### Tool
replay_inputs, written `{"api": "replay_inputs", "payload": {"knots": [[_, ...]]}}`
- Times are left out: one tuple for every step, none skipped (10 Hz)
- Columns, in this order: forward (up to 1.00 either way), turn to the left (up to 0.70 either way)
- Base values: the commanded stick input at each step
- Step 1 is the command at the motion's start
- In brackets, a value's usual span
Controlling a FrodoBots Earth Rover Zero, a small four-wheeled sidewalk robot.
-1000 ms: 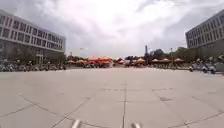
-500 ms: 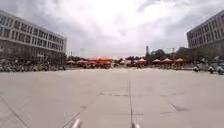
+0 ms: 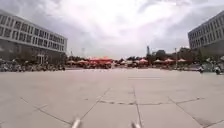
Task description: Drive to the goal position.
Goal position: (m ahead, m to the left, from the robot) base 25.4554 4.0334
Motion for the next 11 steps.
{"api": "replay_inputs", "payload": {"knots": [[0.85,-0.09],[0.85,-0.01],[0.85,0.0],[0.85,0.0],[0.85,0.0],[0.85,0.0],[0.85,0.0],[0.85,0.0],[0.85,0.0],[0.85,0.0],[0.85,0.0]]}}
